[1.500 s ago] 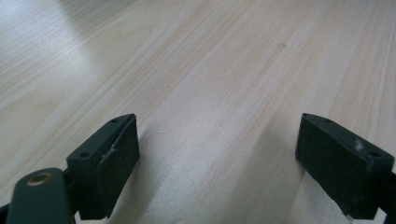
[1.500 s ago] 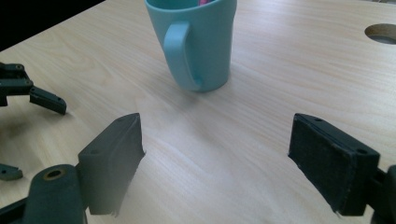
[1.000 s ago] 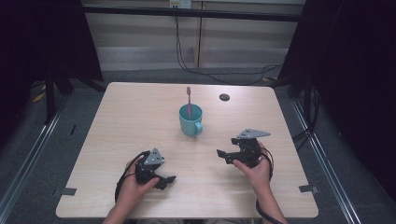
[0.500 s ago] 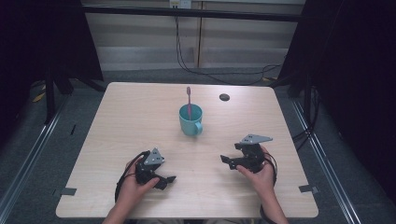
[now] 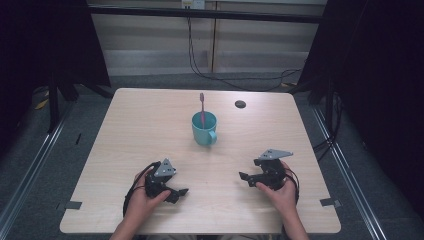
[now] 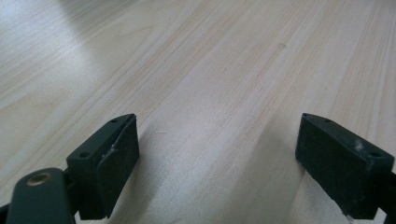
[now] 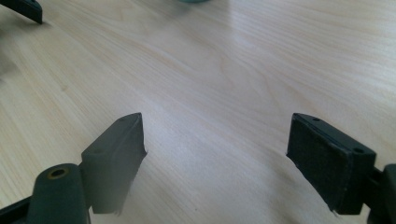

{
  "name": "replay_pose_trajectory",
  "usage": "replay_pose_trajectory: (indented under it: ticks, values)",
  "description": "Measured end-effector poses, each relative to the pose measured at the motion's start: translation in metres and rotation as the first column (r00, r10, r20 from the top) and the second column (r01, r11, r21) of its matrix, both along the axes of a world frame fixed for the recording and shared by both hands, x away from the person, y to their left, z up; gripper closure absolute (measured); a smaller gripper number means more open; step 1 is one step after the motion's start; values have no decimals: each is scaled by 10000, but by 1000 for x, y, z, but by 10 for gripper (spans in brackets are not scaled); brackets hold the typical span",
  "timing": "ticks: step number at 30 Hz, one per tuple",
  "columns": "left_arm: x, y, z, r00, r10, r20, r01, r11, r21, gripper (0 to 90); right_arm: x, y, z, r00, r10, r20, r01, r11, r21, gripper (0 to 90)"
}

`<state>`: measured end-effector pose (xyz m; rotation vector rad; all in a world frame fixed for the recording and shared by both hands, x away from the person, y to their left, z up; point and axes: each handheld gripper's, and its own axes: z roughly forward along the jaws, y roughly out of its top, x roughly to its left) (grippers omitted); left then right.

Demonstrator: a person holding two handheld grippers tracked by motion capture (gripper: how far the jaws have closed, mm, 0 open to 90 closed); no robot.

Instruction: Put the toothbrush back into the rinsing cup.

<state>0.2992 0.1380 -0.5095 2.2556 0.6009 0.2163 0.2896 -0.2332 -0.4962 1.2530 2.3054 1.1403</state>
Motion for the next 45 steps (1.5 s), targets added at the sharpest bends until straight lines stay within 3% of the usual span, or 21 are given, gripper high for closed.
replay_pose_trajectory:
  ticks: [12, 23, 32, 45]
  values:
    - [0, 0, 0, 10000, 1, 4, -1, 10000, 3, 132, -7, -4, -4, 10000, 24, 64, -20, 9972, -747, 169]
    - [0, 0, 0, 10000, -3, 2, 3, 10000, 6, 132, -12, -6, -9, 10000, 80, 56, -74, 9945, -1043, 165]
    - [0, 0, 0, 10000, -8, 8, 8, 10000, 8, 132, -15, -8, -12, 10000, 2, -56, -9, 9932, -1160, 163]
    - [0, 0, 0, 10000, -1, 3, 1, 10000, 15, 132, -17, -9, -15, 9999, 31, 119, -19, 9945, -1048, 133]
